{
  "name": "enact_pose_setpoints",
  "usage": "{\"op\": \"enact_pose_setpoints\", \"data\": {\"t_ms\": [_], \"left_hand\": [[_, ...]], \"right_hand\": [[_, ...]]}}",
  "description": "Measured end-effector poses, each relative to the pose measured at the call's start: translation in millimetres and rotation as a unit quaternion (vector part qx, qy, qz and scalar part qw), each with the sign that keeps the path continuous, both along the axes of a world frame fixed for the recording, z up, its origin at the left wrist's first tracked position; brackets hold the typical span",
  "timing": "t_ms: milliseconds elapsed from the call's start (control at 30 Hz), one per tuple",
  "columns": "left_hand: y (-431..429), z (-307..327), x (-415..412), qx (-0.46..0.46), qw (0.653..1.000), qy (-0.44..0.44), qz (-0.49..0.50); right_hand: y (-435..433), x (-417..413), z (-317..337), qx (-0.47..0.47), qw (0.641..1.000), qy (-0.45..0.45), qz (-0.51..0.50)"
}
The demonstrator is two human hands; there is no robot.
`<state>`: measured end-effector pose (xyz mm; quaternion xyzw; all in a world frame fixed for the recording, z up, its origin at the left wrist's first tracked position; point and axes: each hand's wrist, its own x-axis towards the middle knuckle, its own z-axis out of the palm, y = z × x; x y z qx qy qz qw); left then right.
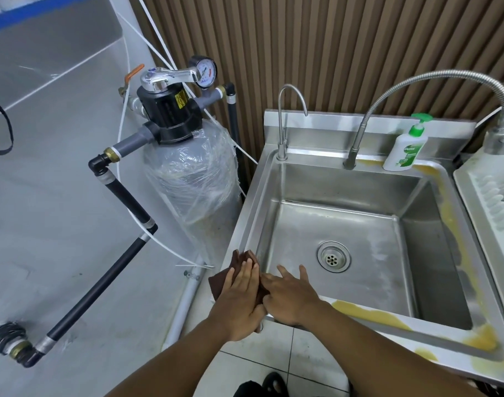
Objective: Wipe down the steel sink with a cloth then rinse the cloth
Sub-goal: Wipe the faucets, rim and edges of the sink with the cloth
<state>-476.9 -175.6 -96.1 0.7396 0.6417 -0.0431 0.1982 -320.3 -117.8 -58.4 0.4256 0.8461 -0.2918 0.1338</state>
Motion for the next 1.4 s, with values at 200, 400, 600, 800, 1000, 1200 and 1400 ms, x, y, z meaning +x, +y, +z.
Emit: {"op": "enact_pose_setpoints", "data": {"t_ms": [200, 400, 600, 800, 1000, 1200, 1400], "left_hand": [[-4, -8, 24, -0.017, 0.999, -0.003, -0.032], [17, -1, 19, -0.025, 0.996, -0.013, -0.085], [53, 5, 17, -0.048, 0.994, -0.033, -0.097], [70, 14, 35, -0.137, 0.987, -0.058, -0.065], [71, 16, 59, -0.159, 0.985, -0.052, -0.052], [48, 9, 61, -0.076, 0.989, -0.059, -0.108], [13, -13, 19, 0.071, 0.981, 0.003, -0.178]], "right_hand": [[3, 22, 2, 0.005, 0.999, -0.028, -0.022], [5, 34, 1, 0.001, 0.997, -0.055, -0.049], [2, 29, 2, -0.027, 0.994, -0.044, -0.098], [-1, 47, 0, -0.038, 0.990, -0.029, -0.133], [1, 67, 3, -0.039, 0.990, -0.035, -0.134], [5, 86, 9, -0.028, 0.992, -0.028, -0.117], [-3, 91, 3, 0.013, 0.998, -0.030, -0.047]]}}
